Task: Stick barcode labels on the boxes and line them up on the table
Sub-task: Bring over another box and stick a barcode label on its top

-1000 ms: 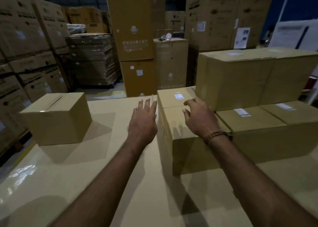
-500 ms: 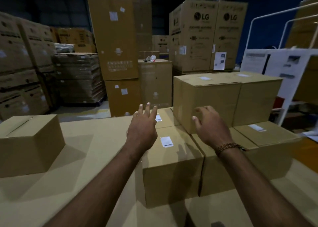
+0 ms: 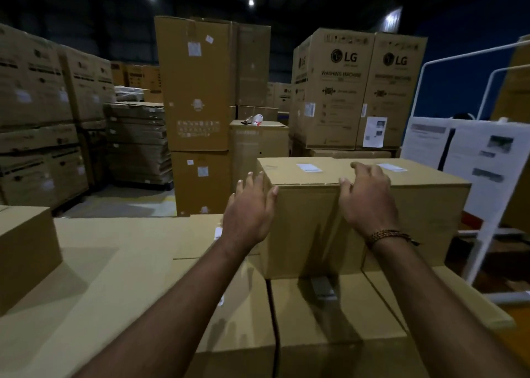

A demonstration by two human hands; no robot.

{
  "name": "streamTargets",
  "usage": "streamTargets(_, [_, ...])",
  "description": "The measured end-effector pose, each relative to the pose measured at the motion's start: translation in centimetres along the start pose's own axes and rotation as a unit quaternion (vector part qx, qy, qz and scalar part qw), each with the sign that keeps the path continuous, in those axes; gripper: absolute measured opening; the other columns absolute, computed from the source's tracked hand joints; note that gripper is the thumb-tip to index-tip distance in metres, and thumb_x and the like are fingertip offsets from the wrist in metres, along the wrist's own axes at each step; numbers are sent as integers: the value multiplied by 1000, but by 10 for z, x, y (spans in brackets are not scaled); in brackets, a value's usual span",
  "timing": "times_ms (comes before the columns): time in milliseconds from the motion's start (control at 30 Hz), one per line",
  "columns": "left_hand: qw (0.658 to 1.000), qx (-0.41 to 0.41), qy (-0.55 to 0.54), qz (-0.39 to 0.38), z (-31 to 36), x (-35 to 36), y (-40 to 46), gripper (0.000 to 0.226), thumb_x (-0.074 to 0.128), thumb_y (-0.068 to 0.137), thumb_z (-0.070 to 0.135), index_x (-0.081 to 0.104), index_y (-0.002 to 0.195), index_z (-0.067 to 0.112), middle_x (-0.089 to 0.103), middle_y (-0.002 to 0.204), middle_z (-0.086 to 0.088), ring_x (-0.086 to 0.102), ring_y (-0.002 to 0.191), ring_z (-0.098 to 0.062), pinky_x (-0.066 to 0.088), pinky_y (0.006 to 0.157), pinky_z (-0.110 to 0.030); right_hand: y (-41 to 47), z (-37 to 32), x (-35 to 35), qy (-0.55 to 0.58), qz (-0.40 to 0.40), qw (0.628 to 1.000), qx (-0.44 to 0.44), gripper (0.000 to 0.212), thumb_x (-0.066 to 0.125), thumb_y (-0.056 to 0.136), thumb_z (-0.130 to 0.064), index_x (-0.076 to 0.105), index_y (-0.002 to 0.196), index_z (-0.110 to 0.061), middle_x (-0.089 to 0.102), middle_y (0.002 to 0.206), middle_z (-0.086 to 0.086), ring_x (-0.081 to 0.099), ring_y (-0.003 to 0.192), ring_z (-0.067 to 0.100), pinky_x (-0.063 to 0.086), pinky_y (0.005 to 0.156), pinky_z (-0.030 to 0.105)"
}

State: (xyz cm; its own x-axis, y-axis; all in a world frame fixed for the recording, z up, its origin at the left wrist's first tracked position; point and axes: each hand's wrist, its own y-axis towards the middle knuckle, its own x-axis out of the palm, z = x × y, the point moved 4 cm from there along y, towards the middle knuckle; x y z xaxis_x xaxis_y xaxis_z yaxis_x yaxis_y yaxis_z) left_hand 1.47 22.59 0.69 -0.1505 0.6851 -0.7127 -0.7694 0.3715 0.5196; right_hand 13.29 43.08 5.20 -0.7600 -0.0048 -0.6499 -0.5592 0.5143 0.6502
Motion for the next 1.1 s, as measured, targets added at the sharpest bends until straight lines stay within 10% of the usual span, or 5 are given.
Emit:
streamTargets(300, [975,-130,-177,27,23,26,30,67,33,109,62,35,162,21,50,158,-7,50,141,-27,34,96,-31,44,31,32,-151,-74,986,-3,67,26,107,-66,70,131,-22,61,136,17,47,128,37,36,106,51])
streamTargets(533, [943,-185,-275,4,16,31,35,53,38,110,49,42,158,25,59,144,0,55,128,-21,45,102,-37,55,36,41,-130,-79,988,21,76,24,102,-77,72,126,-22,66,127,16,51,123,40,35,103,52])
streamTargets(733, [916,-228,-330,-8,16,23,38,36,36,109,41,60,116,16,64,103,-1,58,92,-16,44,70,-35,72,37,35,-9,-94,994,61,60,60,94,-69,70,127,-20,68,125,11,52,125,38,36,104,50])
streamTargets(1100, [907,-181,-372,76,26,-28,14,34,39,107,31,62,128,17,70,112,1,65,103,-18,50,74,-35,59,5,4,188,-67,976,87,65,77,88,-45,53,143,-22,44,148,13,57,120,32,56,91,44])
